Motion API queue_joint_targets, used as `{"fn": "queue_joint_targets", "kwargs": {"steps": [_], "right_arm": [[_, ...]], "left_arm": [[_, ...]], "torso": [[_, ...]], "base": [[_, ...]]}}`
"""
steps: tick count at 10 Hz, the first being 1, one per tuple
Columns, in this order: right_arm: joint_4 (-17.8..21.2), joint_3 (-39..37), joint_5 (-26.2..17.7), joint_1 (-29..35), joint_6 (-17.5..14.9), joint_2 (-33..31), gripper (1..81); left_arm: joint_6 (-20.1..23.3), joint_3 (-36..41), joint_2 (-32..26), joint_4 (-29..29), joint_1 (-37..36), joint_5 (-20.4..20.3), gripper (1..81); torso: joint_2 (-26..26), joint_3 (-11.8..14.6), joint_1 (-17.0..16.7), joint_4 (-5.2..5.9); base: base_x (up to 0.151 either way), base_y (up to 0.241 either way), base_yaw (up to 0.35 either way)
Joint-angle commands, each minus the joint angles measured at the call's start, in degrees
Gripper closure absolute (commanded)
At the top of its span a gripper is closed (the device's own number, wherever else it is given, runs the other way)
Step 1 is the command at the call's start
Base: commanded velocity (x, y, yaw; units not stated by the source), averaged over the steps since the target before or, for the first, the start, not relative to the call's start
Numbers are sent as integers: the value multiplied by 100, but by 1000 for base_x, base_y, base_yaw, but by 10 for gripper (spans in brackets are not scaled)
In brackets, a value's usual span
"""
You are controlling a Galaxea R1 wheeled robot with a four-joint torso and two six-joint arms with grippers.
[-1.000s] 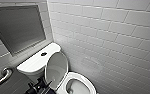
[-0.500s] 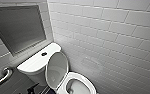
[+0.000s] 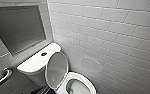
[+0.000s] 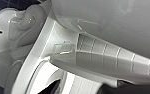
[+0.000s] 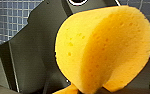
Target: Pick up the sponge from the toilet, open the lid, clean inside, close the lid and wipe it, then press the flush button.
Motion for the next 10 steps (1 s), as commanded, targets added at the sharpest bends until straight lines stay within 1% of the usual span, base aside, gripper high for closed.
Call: {"fn": "queue_joint_targets", "kwargs": {"steps": [1, 2, 3, 4, 5, 6, 7, 8, 9, 10], "right_arm": [[-76, 65, -392, 62, -24, -167, 811], [-76, 65, -393, 80, -33, -167, 811], [-76, 83, -392, 89, -33, -176, 811], [-77, 92, -392, 89, -42, -167, 811], [-85, 75, -392, 98, -42, -159, 811], [-76, 66, -392, 115, -33, -159, 811], [-76, 65, -392, 133, -33, -159, 811], [-76, 65, -392, 150, -33, -150, 811], [-76, 65, -392, 159, -33, -150, 811], [-76, 65, -392, 159, -42, -141, 811]], "left_arm": [[-66, -1345, 166, 4298, -272, -307, 10], [-93, -1496, 193, 5321, -246, -298, 10], [-101, -1603, 263, 6537, -245, -324, 10], [-369, -1811, 429, 7756, -211, -332, 10], [-896, -2109, 587, 8513, -184, -385, 10], [-1269, -2419, 729, 9039, -175, -482, 10], [-1567, -2794, 886, 9380, -123, -629, 10], [-1613, -3155, 1018, 9462, -44, -858, 10], [-1604, -3668, 1213, 9480, 36, -1212, 10], [-1578, -4384, 1483, 9463, 97, -1674, 10]], "torso": [[0, 0, 0, 0], [0, 0, 0, 0], [0, 0, 0, 0], [0, 0, 0, 0], [0, 0, 0, 0], [0, 0, 0, 0], [0, 0, 0, 0], [0, 0, 0, 0], [0, 0, 0, 0], [573, 0, -369, 0]], "base": [[0, 0, 0], [0, 0, 0], [0, 0, 0], [0, 0, 0], [0, 0, 0], [0, 0, 0], [0, 0, 0], [0, 0, 0], [0, 0, 0], [0, 0, 0]]}}
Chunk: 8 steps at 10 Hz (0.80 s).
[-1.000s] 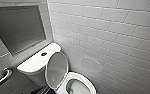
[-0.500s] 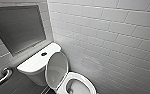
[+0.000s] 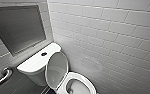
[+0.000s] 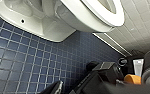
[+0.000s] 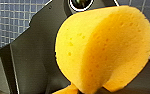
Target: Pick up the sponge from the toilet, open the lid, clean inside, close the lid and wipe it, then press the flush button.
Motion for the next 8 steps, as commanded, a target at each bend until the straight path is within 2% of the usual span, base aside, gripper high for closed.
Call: {"fn": "queue_joint_targets", "kwargs": {"steps": [1, 3, 4, 8], "right_arm": [[-76, 57, -390, 73, -24, -146, 811], [-85, 57, -390, 64, -16, -129, 811], [-76, 57, -390, 73, -16, -120, 811], [-76, 65, -390, 90, -16, -84, 811]], "left_arm": [[-357, -1903, 665, 631, -233, -1317, 10], [-321, -2922, 1156, 596, -102, -1802, 10], [-218, -3233, 1351, 578, -40, -1883, 10], [-31, -3946, 2247, 499, 320, -1805, 10]], "torso": [[571, 0, -369, 0], [763, 0, -494, 0], [967, 0, -622, 0], [1821, 0, -1167, 0]], "base": [[0, 0, 0], [0, 0, 0], [0, 0, 0], [0, 0, 0]]}}
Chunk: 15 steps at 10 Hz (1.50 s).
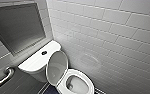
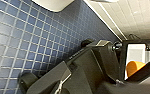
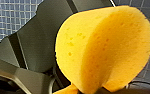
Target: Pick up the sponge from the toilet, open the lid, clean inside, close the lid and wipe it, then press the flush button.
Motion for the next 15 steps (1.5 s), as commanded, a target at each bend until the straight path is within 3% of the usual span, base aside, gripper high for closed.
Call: {"fn": "queue_joint_targets", "kwargs": {"steps": [1, 5, 6, 7, 8, 9, 10, 11, 15], "right_arm": [[-94, 50, -417, 27, -16, -104, 811], [-94, -64, -417, 53, -25, 19, 811], [-120, -116, -417, 45, -25, 53, 811], [-129, -161, -417, 45, -25, 80, 811], [-129, -169, -417, 45, -25, 89, 811], [-129, -169, -417, 45, -25, 98, 811], [-138, -178, -417, 45, -25, 106, 811], [-146, -178, -425, 53, -25, 115, 811], [-190, -196, -425, 62, -34, 150, 811]], "left_arm": [[134, -840, 563, 18, 159, -176, 10], [134, -974, 741, -18, 317, -159, 10], [134, -974, 758, -18, 325, -159, 10], [134, -974, 775, -18, 334, -150, 10], [134, -974, 810, -18, 360, -46, 10], [125, -974, 881, 0, 404, 184, 10], [133, -974, 959, 0, 492, 438, 10], [134, -974, 1013, 9, 563, 526, 10], [169, -974, 1329, 44, 809, 1177, 10]], "torso": [[547, 0, -354, 0], [1405, 0, -904, 0], [1622, 566, -1045, 0], [1786, 592, -1140, 0], [2501, 1237, -1602, 0], [2110, 862, -1352, 0], [3388, 2154, -2179, 0], [2451, 1266, -1578, 0], [3261, 2097, -2113, 0]], "base": [[0, 0, 0], [0, 0, 0], [0, 0, 0], [0, 0, 0], [0, 0, 0], [0, 0, 0], [0, 0, 0], [0, 0, 0], [0, 0, 0]]}}
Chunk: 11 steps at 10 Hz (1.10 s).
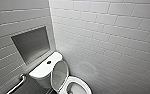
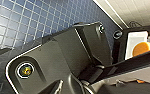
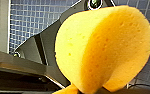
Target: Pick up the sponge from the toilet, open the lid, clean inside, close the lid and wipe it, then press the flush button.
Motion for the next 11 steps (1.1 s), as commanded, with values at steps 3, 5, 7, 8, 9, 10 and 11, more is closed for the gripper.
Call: {"fn": "queue_joint_targets", "kwargs": {"steps": [3, 5, 7, 8, 9, 10, 11], "right_arm": [[-127, -47, -384, 48, -26, -50, 811], [-153, -240, -384, 66, -26, 82, 811], [-144, -539, -463, 66, -18, 293, 811], [-136, -696, -463, 57, -9, 380, 811], [-127, -784, -463, 48, 0, 442, 811], [-127, -820, -463, 39, 0, 469, 811], [-127, -820, -463, 31, 0, 487, 811]], "left_arm": [[35, -62, 97, 19, -112, 344, 10], [-44, -62, 291, 2, 204, 1108, 10], [-88, -62, 414, -33, 661, 1583, 10], [-80, -53, 379, -76, 819, 1609, 10], [32, -62, 387, -432, 968, 1636, 10], [571, -97, 457, -830, 1118, 1940, 10], [1608, -132, 616, -1422, 1294, 2418, 10]], "torso": [[334, 343, -230, 0], [422, 433, -302, 0], [417, 424, -304, 0], [417, 426, -304, 0], [417, 426, -304, 0], [417, 426, -304, 0], [417, 426, -306, 0]], "base": [[0, 0, 0], [0, 0, 0], [0, 0, 0], [0, 0, 0], [0, 0, 0], [0, 0, 0], [0, 0, 0]]}}
